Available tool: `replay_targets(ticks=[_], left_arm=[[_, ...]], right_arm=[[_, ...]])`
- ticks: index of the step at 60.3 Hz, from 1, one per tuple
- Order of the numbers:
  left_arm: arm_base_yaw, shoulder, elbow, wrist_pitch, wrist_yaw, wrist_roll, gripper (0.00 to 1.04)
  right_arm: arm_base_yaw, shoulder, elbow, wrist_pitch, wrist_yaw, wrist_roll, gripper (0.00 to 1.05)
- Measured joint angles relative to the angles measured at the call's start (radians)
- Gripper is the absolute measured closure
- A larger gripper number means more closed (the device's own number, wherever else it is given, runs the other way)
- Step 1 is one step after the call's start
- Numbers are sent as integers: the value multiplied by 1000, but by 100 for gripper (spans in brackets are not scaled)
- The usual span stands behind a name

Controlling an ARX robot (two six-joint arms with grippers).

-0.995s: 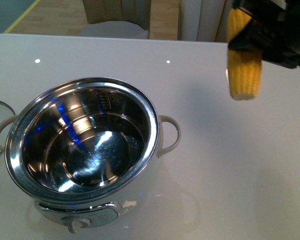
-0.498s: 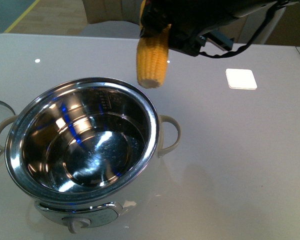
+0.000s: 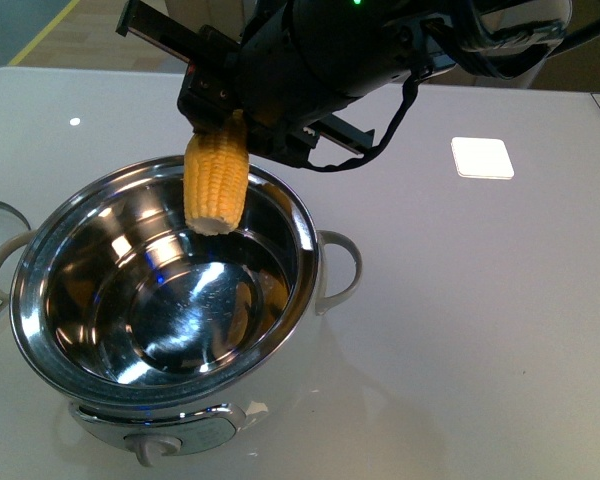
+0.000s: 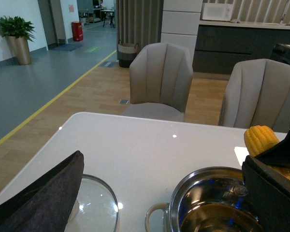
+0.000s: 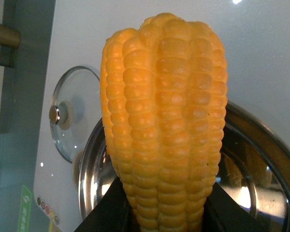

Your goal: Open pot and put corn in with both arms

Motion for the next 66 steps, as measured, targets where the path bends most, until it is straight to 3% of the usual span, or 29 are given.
replay_targets(ticks=[36, 63, 66], left_arm=[[0, 0, 0, 0, 0, 0, 7], [0, 0, 0, 0, 0, 0, 7], [0, 0, 0, 0, 0, 0, 7]], right_arm=[[55, 41, -43, -37, -28, 11, 82], [56, 41, -80, -28, -35, 18, 9], [42, 27, -99, -11, -36, 29, 8]])
